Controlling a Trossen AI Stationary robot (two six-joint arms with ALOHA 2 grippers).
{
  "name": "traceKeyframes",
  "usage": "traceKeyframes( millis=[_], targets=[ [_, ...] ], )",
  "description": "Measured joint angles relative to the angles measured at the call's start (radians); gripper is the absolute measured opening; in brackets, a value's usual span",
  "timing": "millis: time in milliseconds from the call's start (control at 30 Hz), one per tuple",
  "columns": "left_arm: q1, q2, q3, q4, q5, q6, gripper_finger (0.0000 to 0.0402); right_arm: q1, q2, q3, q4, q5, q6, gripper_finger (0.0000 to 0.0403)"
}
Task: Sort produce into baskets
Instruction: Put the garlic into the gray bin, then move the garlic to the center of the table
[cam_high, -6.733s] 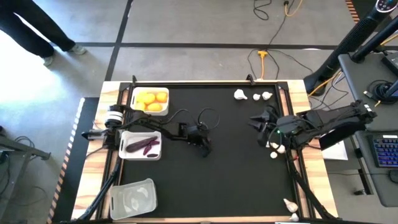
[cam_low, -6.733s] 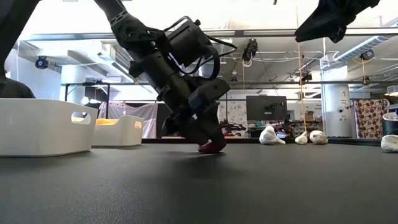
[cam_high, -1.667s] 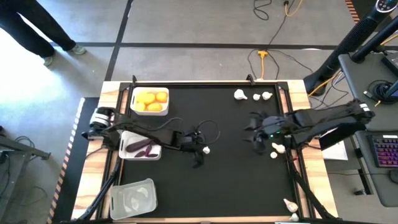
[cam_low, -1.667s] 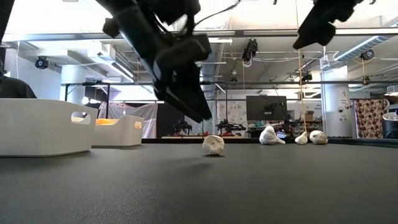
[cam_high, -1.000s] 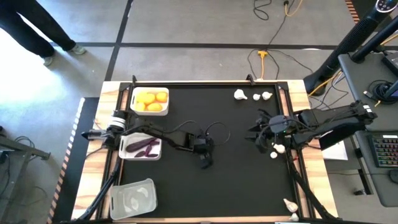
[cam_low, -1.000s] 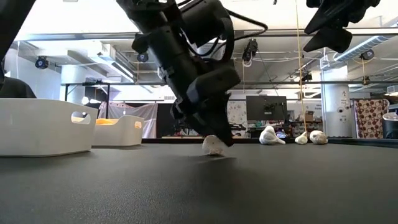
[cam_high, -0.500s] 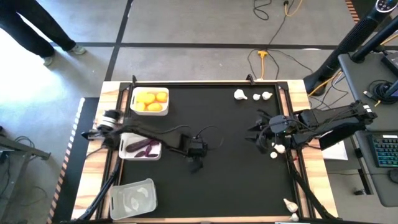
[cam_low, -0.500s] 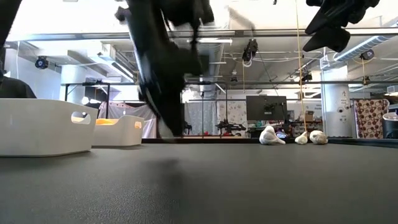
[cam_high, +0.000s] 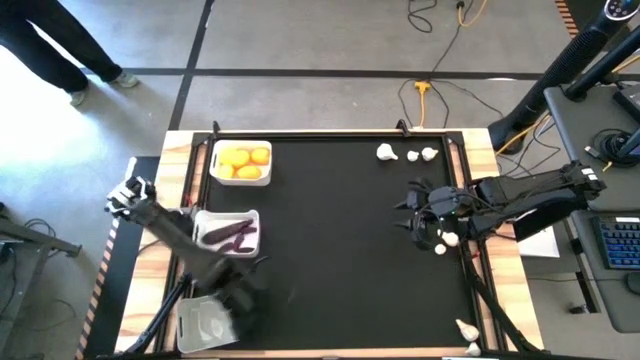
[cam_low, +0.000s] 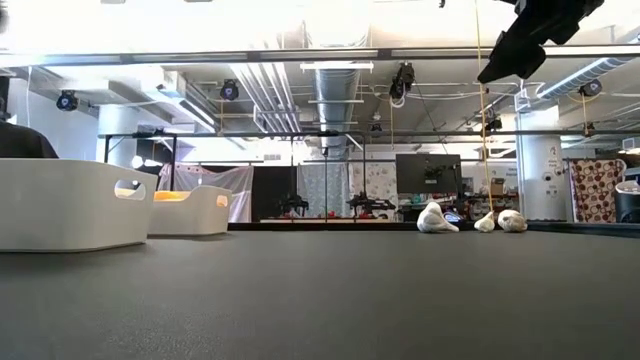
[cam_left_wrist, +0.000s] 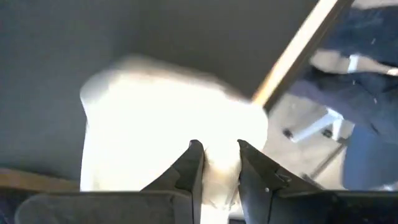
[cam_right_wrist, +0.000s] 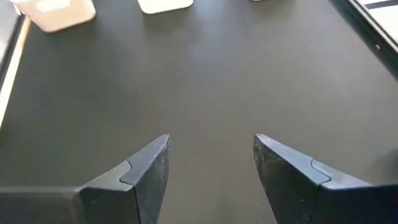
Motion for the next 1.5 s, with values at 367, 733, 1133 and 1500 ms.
traceKeyframes(
  millis=[367, 733, 1133, 1500],
  targets=[
    [-0.168, -0.003, -0.254, 0.180, 0.057, -0.375, 0.0070, 0.000, 0.064, 0.000, 0.000, 0.000, 0.061, 0.0219],
    [-0.277, -0.022, -0.328, 0.175, 0.050, -0.388, 0.0225, 0.000, 0.075, 0.222, -0.361, -0.008, 0.184, 0.0219],
    [-0.321, -0.283, -0.233, 0.034, -0.454, -0.388, 0.0313, 0.000, 0.233, 0.249, -0.616, -0.223, 0.466, 0.0219],
    [-0.153, -0.357, -0.233, 0.060, -0.961, -0.370, 0.0301, 0.000, 0.371, 0.264, -0.614, -0.235, 0.438, 0.0219]
  ],
)
